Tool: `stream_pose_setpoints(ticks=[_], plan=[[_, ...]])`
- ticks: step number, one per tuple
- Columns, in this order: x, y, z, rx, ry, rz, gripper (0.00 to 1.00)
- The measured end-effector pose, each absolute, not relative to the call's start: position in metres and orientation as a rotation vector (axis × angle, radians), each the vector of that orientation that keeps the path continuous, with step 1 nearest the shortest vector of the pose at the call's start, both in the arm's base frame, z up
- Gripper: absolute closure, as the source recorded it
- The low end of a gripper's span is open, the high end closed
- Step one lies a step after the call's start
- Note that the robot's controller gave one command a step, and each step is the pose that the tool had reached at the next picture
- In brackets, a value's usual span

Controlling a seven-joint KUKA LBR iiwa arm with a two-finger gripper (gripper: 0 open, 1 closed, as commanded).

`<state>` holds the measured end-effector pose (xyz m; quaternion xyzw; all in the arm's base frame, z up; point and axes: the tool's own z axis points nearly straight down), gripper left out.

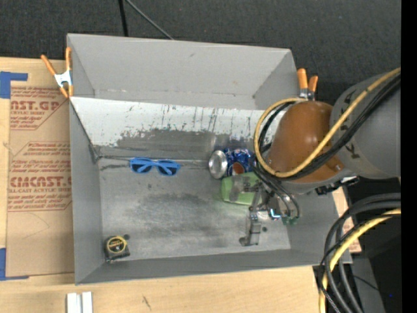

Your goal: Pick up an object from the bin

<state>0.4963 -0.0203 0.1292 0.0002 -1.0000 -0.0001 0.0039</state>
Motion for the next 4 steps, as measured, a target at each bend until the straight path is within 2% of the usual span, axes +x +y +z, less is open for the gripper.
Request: stream_pose_setpoints(ticks=[1,2,3,4], plan=[[0.566,-0.089,0.157,-0.129,-3.148,0.004,0.00],[0.580,-0.074,0.094,-0.245,-3.139,-0.005,0.00],[0.578,-0.069,0.092,-0.509,-3.120,-0.005,0.00],[0.576,-0.070,0.091,-0.506,-3.111,-0.003,1.00]])
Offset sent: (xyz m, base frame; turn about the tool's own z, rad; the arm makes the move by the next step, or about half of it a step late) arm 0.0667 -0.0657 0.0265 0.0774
